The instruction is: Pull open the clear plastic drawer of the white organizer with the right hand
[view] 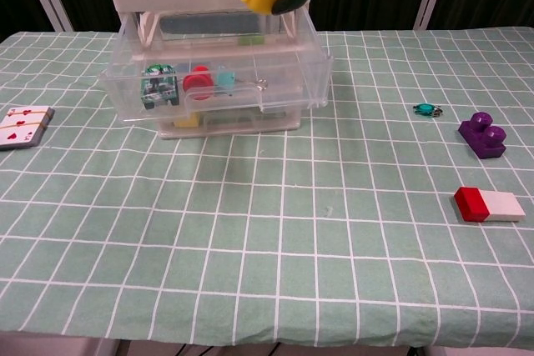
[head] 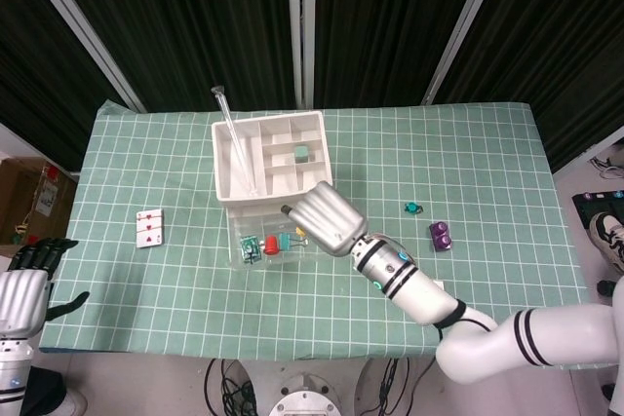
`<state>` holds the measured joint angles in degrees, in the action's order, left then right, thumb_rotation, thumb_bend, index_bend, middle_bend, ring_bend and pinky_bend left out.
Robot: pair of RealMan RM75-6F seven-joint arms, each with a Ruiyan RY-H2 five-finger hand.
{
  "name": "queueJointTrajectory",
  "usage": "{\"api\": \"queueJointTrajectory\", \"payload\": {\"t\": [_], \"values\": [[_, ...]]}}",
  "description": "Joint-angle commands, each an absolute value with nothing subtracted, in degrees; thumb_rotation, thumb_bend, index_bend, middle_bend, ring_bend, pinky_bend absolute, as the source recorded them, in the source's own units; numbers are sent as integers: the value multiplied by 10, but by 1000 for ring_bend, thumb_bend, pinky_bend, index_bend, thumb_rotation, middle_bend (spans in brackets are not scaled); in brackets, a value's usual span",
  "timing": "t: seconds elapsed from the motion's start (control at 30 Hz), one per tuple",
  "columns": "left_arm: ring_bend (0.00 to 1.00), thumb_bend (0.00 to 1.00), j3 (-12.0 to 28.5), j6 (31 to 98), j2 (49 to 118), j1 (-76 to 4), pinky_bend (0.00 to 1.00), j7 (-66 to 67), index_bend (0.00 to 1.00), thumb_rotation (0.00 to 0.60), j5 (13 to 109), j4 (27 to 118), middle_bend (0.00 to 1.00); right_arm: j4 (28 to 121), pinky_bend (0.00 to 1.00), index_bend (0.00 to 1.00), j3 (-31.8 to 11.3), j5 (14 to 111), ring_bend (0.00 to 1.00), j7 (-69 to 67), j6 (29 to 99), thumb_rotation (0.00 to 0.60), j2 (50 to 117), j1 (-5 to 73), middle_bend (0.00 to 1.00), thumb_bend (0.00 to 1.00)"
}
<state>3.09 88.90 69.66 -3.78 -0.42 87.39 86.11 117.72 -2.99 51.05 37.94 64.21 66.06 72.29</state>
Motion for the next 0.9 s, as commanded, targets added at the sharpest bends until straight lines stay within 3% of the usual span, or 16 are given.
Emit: {"api": "queueJointTrajectory", "payload": {"t": [0.03,0.2,0.33,0.67,0.8,0.9], "values": [[182,0,32,892,697,-38,202,-1,241,600,875,864,234,1189,979,680,14,629,996,269,698,600,612,613,949,290],[181,0,32,892,700,-39,202,6,241,600,876,869,235,1123,979,677,62,693,996,211,690,600,619,544,949,293],[181,0,32,891,701,-42,202,16,241,600,880,877,234,1059,979,662,78,719,995,206,660,600,670,518,949,294],[181,0,28,892,698,-39,202,27,241,600,880,889,234,933,978,611,67,756,994,272,598,600,827,502,949,300],[181,0,27,894,697,-37,202,26,241,600,878,889,235,912,967,532,58,762,993,285,580,600,863,501,949,300],[181,0,26,894,697,-36,202,24,241,600,877,888,235,907,964,413,54,763,992,296,569,600,875,499,949,286]]}}
